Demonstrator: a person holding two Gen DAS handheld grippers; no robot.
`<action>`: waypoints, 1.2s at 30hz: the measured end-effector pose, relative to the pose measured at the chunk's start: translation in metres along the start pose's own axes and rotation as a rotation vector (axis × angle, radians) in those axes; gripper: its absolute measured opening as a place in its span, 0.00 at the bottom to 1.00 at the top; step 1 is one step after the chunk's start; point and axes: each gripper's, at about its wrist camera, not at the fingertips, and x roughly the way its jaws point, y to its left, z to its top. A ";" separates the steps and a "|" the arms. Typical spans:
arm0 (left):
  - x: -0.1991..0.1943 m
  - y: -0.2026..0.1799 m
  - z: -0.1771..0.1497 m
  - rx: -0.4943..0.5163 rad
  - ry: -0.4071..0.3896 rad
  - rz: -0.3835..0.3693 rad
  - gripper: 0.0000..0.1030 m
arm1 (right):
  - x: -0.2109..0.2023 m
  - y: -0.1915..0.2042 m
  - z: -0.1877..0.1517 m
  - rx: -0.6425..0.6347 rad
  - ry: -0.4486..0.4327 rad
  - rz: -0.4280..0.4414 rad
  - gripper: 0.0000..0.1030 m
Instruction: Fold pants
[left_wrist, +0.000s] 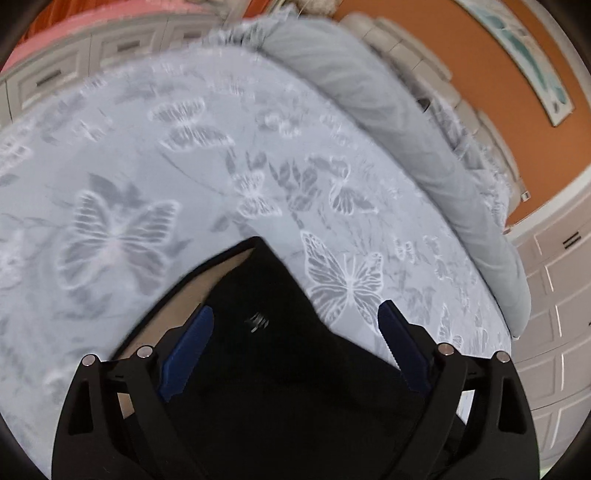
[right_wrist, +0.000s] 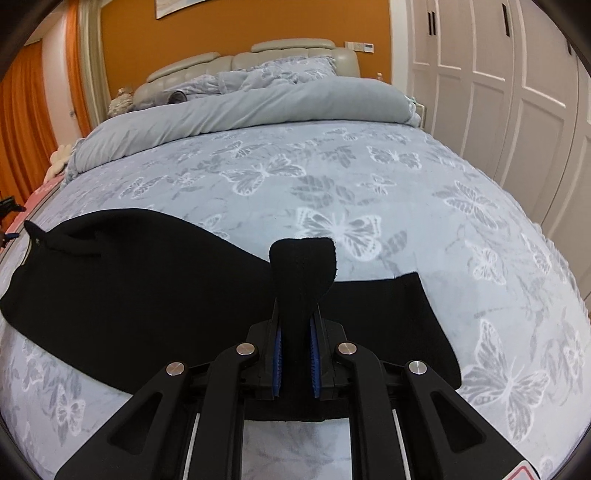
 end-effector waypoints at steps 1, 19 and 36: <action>0.018 0.001 0.003 -0.013 0.049 -0.006 0.73 | 0.003 -0.001 -0.001 0.008 0.001 -0.004 0.10; -0.134 0.097 -0.107 0.038 0.065 -0.186 0.06 | -0.006 -0.029 -0.009 0.117 -0.027 -0.015 0.14; -0.085 0.112 -0.149 0.006 0.088 0.044 0.13 | -0.044 -0.062 0.035 0.167 -0.150 -0.055 0.33</action>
